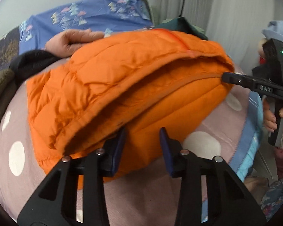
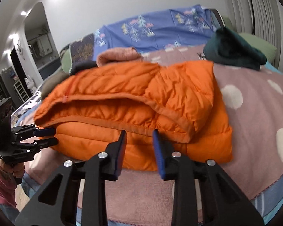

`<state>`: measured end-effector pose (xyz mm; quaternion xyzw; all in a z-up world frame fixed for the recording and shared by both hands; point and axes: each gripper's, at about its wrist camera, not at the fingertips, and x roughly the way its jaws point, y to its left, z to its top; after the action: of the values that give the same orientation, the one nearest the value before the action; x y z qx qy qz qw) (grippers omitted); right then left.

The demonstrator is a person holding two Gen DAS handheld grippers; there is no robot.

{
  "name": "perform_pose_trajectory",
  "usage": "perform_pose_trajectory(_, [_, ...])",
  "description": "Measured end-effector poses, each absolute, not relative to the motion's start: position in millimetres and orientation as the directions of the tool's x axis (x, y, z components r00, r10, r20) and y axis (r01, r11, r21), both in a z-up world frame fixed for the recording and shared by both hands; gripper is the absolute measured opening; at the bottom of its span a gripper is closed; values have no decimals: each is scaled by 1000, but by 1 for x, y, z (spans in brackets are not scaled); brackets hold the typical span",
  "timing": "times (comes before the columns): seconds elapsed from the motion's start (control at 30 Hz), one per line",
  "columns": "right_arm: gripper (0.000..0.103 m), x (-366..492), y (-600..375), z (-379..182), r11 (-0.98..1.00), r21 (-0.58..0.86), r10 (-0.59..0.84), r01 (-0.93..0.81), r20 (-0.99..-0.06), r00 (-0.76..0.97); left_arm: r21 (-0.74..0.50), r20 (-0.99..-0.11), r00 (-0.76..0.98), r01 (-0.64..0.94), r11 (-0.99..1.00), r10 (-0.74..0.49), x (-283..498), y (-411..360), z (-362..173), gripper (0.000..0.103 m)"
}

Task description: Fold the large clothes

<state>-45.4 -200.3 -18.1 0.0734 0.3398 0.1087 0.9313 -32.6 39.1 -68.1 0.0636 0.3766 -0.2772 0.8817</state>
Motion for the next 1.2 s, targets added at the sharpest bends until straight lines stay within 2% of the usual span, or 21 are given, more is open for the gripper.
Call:
perform_pose_trajectory(0.17, [30, -41, -194, -20, 965, 193, 260, -176, -636, 727, -91, -691, 576, 530, 843, -436, -32, 43, -63, 38])
perform_pose_trajectory(0.37, [30, -55, -177, -19, 931, 199, 362, -306, -615, 700, -52, -692, 590, 532, 845, -415, -32, 38, -59, 39])
perform_pose_trajectory(0.5, [30, -43, -170, -25, 959, 121, 270, -255, -657, 704, -37, -678, 610, 529, 848, -410, -23, 38, -50, 39])
perform_pose_trajectory(0.57, [30, -38, -174, -18, 966, 118, 250, -228, -637, 729, -21, -662, 630, 526, 850, -406, -18, 39, -41, 39])
perform_pose_trajectory(0.73, [30, -27, -189, 19, 985, 101, 174, -142, -526, 832, 19, -602, 696, 503, 864, -392, -4, 42, -17, 47])
perform_pose_trajectory(0.87, [30, -12, -193, 38, 990, 106, 136, -96, -477, 868, 10, -540, 748, 463, 886, -385, 13, 47, 4, 57])
perform_pose_trajectory(1.03, [30, 14, -198, 48, 993, 111, 93, -46, -471, 877, 12, -512, 787, 408, 913, -345, 48, 46, 20, 60])
perform_pose_trajectory(1.2, [31, 46, -200, 41, 995, 94, 63, -18, -504, 861, 9, -526, 788, 381, 925, -320, 76, 43, 17, 70])
